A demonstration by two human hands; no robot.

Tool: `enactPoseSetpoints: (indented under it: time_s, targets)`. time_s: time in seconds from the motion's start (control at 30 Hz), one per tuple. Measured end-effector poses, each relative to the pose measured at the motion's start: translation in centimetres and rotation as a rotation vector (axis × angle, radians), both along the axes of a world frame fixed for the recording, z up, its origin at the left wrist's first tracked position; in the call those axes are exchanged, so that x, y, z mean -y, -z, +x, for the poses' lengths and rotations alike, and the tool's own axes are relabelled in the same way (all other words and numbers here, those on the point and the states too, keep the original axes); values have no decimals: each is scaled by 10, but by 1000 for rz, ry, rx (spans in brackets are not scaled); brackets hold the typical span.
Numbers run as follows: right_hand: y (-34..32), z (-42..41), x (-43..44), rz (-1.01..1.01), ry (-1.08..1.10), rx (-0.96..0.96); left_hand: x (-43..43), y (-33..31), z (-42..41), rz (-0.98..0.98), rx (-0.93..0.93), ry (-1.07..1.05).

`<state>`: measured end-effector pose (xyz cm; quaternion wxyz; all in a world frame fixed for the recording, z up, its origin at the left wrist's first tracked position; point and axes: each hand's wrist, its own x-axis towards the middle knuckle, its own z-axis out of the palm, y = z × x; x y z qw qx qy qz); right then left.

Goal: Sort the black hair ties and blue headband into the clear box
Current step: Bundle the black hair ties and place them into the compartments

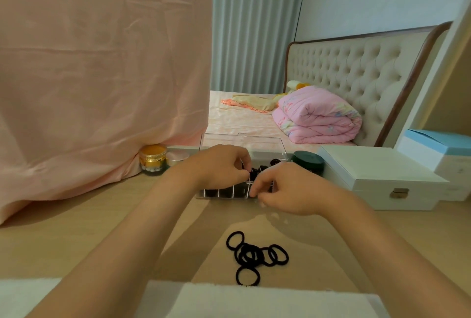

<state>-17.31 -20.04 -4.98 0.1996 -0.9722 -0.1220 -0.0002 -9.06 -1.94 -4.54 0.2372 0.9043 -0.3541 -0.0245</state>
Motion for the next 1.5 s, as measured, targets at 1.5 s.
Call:
enactPoseSetpoints:
  time_s: [1.5]
  targets:
    - [25, -18, -12, 11, -42, -383, -8, 41, -38, 537, -41, 25]
